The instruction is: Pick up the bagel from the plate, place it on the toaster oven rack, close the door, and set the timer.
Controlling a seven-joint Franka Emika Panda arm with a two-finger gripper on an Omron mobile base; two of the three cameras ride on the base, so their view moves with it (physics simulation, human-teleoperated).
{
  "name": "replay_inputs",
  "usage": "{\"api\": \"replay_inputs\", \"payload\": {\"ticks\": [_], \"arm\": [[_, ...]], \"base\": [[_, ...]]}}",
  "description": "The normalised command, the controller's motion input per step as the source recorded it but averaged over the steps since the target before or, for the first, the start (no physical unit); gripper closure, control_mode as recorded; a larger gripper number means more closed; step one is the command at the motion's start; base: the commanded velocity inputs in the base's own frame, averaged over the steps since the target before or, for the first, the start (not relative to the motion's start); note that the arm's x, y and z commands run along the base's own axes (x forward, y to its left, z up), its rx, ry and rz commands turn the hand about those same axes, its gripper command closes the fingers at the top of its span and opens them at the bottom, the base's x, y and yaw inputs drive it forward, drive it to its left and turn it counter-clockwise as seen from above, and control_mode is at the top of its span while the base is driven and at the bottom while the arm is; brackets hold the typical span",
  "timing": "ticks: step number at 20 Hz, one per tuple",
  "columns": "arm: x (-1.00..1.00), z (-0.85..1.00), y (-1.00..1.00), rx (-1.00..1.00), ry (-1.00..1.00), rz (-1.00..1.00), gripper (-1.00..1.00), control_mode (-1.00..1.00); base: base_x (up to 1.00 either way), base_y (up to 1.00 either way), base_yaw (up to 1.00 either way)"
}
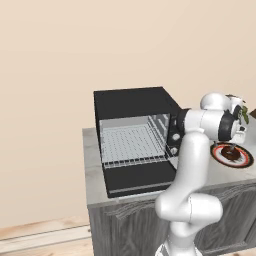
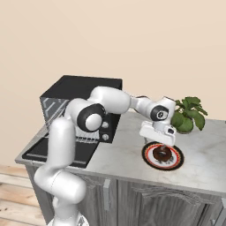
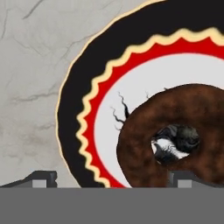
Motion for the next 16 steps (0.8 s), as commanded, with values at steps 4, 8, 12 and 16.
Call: {"api": "replay_inputs", "payload": {"ticks": [4,8,12,16], "arm": [[0.11,-0.14,0.0,0.0,0.0,-0.02,-1.0,-1.0],[0.12,-0.1,0.0,0.0,0.0,0.0,-1.0,-1.0],[0.06,-0.16,0.0,0.0,0.0,0.0,-1.0,-1.0],[0.0,-0.29,0.0,-0.02,0.0,-0.01,-1.0,-1.0]], "base": [[0.0,0.0,0.0],[0.0,0.0,0.0],[0.0,0.0,0.0],[0.0,0.0,0.0]]}}
